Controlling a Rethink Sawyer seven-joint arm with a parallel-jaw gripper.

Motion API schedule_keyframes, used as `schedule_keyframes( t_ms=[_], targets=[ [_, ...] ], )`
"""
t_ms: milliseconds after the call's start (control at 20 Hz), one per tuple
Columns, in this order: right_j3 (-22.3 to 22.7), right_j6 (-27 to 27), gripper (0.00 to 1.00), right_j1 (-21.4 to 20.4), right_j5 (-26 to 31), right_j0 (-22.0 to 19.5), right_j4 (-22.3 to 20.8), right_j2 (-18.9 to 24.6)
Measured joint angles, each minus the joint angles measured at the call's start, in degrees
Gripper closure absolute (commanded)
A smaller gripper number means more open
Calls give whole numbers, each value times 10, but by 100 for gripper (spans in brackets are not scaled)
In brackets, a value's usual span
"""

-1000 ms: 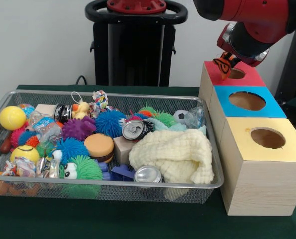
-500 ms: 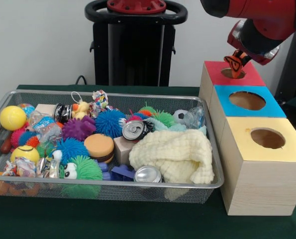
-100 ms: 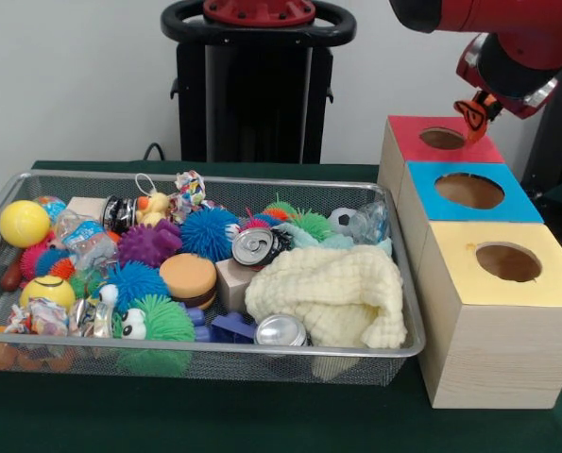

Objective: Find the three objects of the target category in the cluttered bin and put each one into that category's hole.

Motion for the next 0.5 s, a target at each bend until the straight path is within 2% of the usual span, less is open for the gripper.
schedule_keyframes(
  t_ms=[300, 500],
  targets=[
    [56, 0, 100, -14, -78, 8, 4, 0],
    [82, 0, 100, -22, -106, 8, 4, 0]
  ],
)
